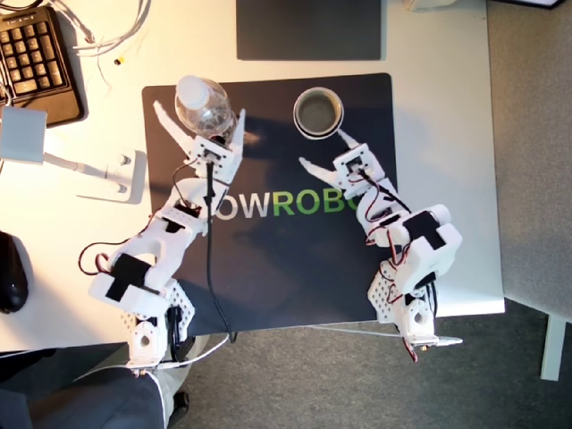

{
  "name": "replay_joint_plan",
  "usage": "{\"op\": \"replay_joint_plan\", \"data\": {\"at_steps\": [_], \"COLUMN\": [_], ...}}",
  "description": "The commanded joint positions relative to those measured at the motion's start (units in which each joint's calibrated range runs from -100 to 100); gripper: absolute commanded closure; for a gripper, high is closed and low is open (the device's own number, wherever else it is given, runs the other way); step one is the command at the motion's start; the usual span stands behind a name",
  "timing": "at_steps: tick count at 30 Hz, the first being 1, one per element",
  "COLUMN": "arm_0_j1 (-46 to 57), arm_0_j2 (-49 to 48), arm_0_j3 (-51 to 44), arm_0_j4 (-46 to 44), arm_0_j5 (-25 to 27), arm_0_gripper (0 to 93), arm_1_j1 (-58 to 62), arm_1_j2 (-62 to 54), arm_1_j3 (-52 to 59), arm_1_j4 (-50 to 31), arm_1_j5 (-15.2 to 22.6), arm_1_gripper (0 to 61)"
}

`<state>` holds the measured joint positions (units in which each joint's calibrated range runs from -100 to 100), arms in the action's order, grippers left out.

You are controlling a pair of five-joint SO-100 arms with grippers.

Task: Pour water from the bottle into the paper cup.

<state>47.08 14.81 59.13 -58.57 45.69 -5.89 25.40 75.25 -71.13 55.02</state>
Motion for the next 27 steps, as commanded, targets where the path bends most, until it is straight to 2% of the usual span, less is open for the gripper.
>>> {"op": "replay_joint_plan", "data": {"at_steps": [1, 2, 12, 14, 17, 20, 27], "arm_0_j1": [-3.49, -4.15, -4.54, -5.2, -5.85, -6.5, -6.64], "arm_0_j2": [-0.39, -0.47, -0.04, -4.12, -10.12, -18.63, -28.1], "arm_0_j3": [-2.47, -2.38, -2.84, -2.56, -2.47, -2.11, -5.2], "arm_0_j4": [-4.77, -5.26, -5.34, -5.02, -3.47, 2.97, 11.76], "arm_0_j5": [-0.49, -0.54, -1.27, -6.06, -8.99, -12.26, -14.7], "arm_0_gripper": [89.3, 92.7, 92.7, 92.7, 92.7, 92.7, 92.7], "arm_1_j1": [3.08, 4.88, 5.48, 4.52, 3.32, 0.69, -1.22], "arm_1_j2": [-3.46, -2.78, -2.09, -2.35, -2.35, -2.52, -3.38], "arm_1_j3": [-2.96, -4.87, -15.96, -16.77, -17.32, -17.86, -26.32], "arm_1_j4": [1.36, 2.99, 8.06, 9.28, 9.77, 10.26, 19.0], "arm_1_j5": [-0.44, -0.54, -0.93, -1.17, -1.61, -2.3, -3.47], "arm_1_gripper": [20.5, 20.6, 20.0, 20.0, 20.2, 20.4, 20.5]}}
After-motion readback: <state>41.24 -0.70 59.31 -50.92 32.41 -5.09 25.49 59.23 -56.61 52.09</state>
